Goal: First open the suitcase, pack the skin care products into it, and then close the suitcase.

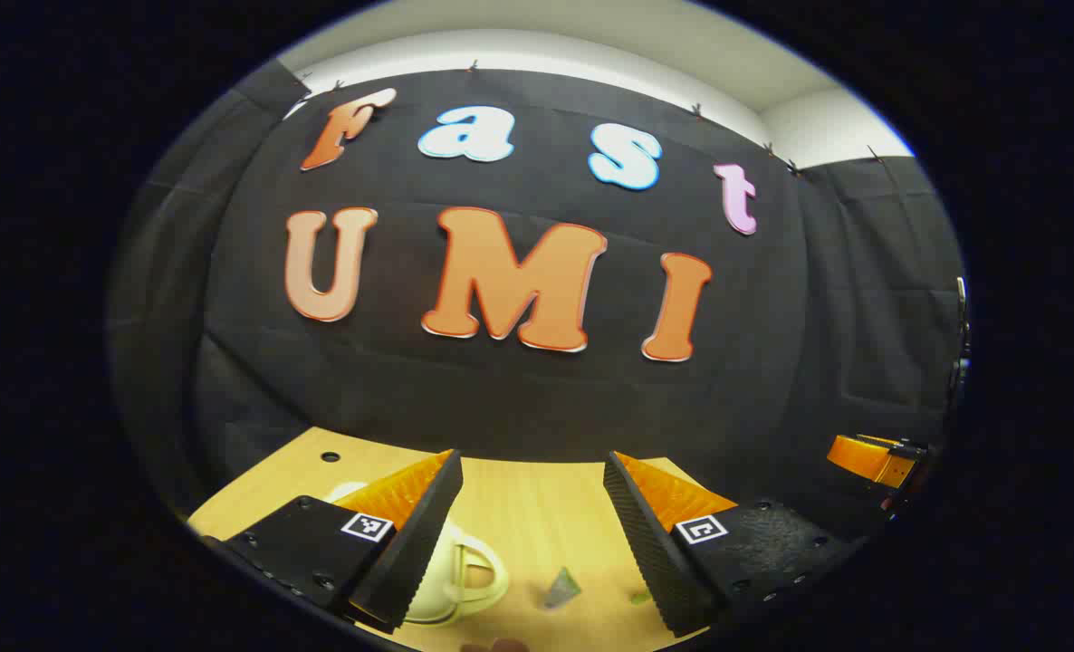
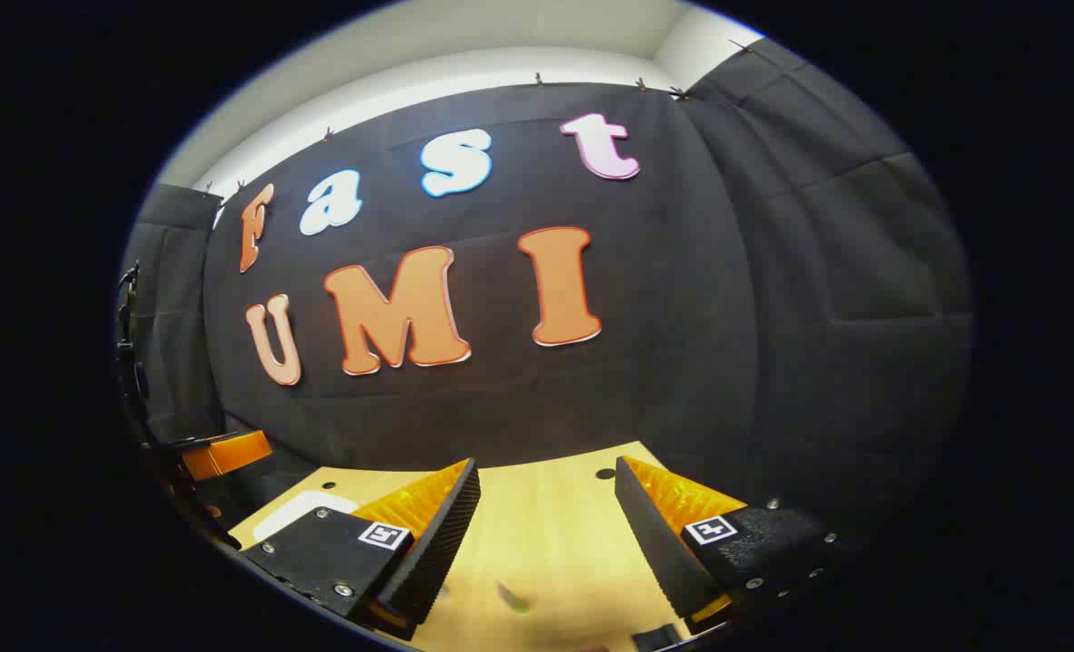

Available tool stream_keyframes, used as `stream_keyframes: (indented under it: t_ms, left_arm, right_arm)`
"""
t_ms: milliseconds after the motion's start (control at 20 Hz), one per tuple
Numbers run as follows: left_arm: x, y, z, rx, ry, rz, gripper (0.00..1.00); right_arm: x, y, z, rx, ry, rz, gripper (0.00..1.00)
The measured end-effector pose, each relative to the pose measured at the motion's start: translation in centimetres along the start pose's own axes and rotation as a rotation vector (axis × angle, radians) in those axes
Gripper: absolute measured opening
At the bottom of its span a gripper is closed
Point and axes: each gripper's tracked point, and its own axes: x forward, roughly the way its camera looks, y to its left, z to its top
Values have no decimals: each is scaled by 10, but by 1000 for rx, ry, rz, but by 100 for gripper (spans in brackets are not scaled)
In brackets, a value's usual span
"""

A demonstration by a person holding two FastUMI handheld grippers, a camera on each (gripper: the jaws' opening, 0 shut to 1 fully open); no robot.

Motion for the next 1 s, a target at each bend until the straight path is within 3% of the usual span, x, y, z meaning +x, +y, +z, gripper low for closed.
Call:
stream_keyframes:
  t_ms: [200, 300, 350, 450, 700, 1000]
  left_arm:
    - [-21, 69, 33, 76, -80, 84, 97]
    - [-23, 73, 36, 80, -90, 83, 97]
    - [-21, 72, 37, 70, -89, 73, 94]
    - [-17, 65, 36, 32, -86, 66, 95]
    - [-1, 38, 28, -27, -64, 69, 97]
    - [10, 21, 5, 45, -31, 103, 97]
  right_arm:
    - [5, 55, 12, -35, -61, 37, 95]
    - [6, 77, 7, -32, -43, 85, 100]
    - [10, 80, 7, -26, -33, 96, 95]
    - [14, 86, 8, 5, -10, 126, 95]
    - [28, 76, 11, 15, 20, 146, 95]
    - [36, 55, -10, -43, 73, 149, 95]
